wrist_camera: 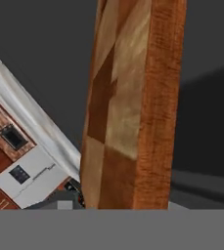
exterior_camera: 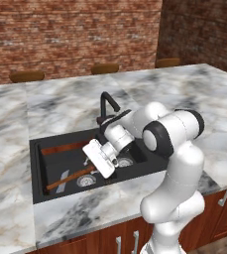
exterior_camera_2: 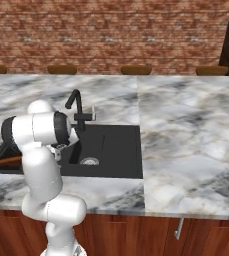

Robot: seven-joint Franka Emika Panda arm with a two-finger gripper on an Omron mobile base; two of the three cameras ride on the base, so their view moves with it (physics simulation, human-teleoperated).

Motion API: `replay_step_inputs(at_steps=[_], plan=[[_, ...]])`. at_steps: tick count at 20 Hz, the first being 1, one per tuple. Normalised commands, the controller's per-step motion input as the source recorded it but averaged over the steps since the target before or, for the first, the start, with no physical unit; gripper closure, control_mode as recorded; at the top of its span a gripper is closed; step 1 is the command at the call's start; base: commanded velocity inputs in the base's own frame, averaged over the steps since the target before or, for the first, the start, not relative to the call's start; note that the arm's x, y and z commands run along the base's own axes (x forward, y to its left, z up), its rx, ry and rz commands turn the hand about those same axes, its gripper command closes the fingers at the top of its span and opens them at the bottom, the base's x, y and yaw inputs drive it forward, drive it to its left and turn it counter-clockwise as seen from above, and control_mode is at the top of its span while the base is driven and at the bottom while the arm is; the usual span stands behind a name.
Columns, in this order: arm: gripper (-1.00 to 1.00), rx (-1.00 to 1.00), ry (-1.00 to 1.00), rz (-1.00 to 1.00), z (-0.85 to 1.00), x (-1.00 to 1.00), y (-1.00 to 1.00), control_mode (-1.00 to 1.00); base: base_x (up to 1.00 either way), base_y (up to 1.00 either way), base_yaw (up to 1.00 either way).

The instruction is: Move the cutting board and knife to the sink. Then move spray from the cabinet to the counter.

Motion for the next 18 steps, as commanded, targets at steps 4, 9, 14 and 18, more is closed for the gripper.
replay_step_inputs(at_steps=[4, 9, 14, 18], plan=[[-1.00, 0.06, 0.00, 0.00, 0.33, -0.06, -0.18, -1.00, 0.00, 0.00, 0.00], [-1.00, 0.00, 0.00, 0.00, 0.63, -0.39, -0.60, -1.00, 0.00, 0.00, 0.00], [-1.00, -0.05, 0.00, 0.00, 0.48, -0.66, -0.87, -1.00, 0.00, 0.00, 0.00], [-1.00, -0.17, 0.01, 0.00, 0.46, -0.97, -0.77, -1.00, 0.00, 0.00, 0.00]])
